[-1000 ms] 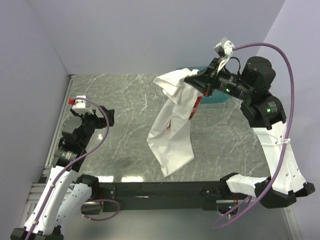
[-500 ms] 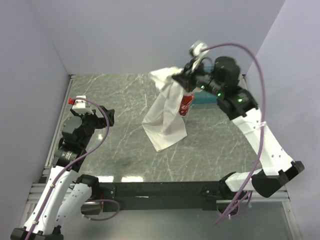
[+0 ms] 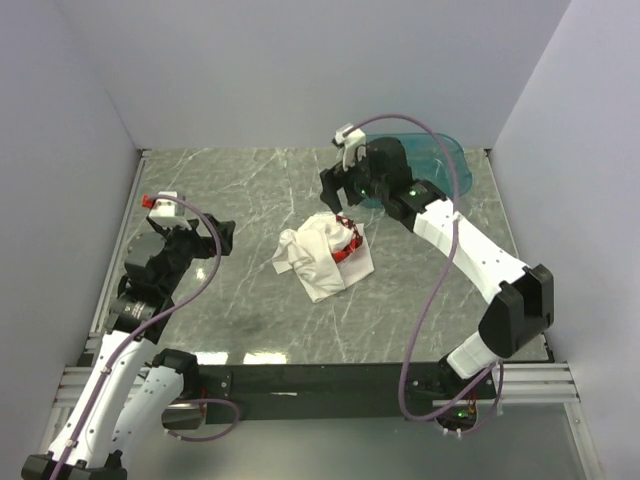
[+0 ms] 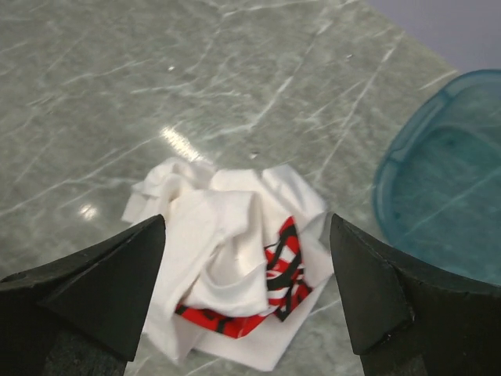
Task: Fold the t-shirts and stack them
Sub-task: Move the tshirt to the center of the board, then flatten the tshirt out
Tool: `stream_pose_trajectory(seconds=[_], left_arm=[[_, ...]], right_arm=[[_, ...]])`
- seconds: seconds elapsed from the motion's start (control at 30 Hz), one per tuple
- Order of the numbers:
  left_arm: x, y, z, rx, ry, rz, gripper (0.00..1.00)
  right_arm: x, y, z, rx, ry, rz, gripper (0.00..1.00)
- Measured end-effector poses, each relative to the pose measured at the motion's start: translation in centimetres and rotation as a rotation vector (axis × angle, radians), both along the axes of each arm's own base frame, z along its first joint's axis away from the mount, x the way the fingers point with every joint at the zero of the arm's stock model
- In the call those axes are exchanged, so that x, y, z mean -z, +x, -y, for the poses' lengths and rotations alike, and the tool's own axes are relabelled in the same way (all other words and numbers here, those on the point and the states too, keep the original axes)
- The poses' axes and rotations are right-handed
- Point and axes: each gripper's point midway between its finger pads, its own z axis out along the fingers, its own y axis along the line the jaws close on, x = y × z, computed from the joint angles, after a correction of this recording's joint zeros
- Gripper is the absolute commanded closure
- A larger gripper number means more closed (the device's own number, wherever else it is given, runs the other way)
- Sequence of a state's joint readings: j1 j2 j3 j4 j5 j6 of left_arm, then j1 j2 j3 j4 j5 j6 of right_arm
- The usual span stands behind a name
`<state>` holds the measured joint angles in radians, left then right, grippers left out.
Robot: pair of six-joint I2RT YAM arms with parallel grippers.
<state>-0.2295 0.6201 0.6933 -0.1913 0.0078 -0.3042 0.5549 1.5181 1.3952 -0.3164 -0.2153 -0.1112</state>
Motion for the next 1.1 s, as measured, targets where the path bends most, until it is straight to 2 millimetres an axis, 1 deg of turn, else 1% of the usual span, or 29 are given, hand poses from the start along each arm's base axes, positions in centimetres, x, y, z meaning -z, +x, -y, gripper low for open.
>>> stream_pose_trajectory(seconds=[0.07,0.13,0.23,0.3,0.37,0.47,0.57,0.6,0.7,0.77,0.8,0.9,1.0,1.1], left_arm=[[0.1,0.0,0.6,0.035,-0.002,-0.003,0.02],[0.3,0.0,1.4,0.077,-0.003,-0.012,0.02],[1.1,0.0,2.8,0.156,-0.009,-0.042,0.02],[1.7,0.1,3.7,0.208,-0.014,-0.067,0.02],[2.3,-0.1,4.6,0.259,-0.022,-0.092,0.02],[2.9,-0.3,5.6,0.316,-0.034,-0.121,0.01],[3.4,-0.4,6.1,0.346,-0.039,-0.141,0.00],[3.5,-0.4,6.2,0.353,-0.040,-0.147,0.01],[3.7,-0.4,6.3,0.358,-0.040,-0.153,0.00],[3.6,-0.4,6.3,0.361,-0.040,-0.152,0.01],[3.6,-0.4,6.3,0.363,-0.040,-0.150,0.01],[3.4,-0.6,6.4,0.370,-0.042,-0.143,0.01],[3.3,-0.7,6.6,0.381,-0.044,-0.142,0.01],[3.3,-0.7,6.6,0.382,-0.043,-0.142,0.00]], right_arm=[[-0.5,1.6,0.7,0.022,-0.011,0.021,0.09],[-1.1,2.4,2.2,0.029,-0.008,0.033,0.10],[-1.7,2.6,5.0,0.024,0.010,0.024,0.10],[-1.4,2.4,6.9,0.034,0.018,0.017,0.11],[-0.3,1.6,8.8,0.047,0.013,-0.010,0.11],[1.9,0.5,10.6,0.060,0.016,-0.069,0.11],[4.2,0.4,12.1,0.083,0.008,-0.135,0.18],[4.8,0.7,12.4,0.089,-0.001,-0.156,0.24],[5.8,2.5,12.8,0.089,-0.043,-0.206,0.27],[6.5,4.2,13.0,0.072,-0.094,-0.213,0.31],[7.1,4.8,13.1,0.041,-0.138,-0.207,0.35],[9.3,5.6,14.0,-0.130,-0.316,-0.183,0.35],[11.5,5.9,15.6,-0.301,-0.473,-0.142,0.35],[12.7,6.6,17.4,-0.403,-0.564,-0.108,0.34]])
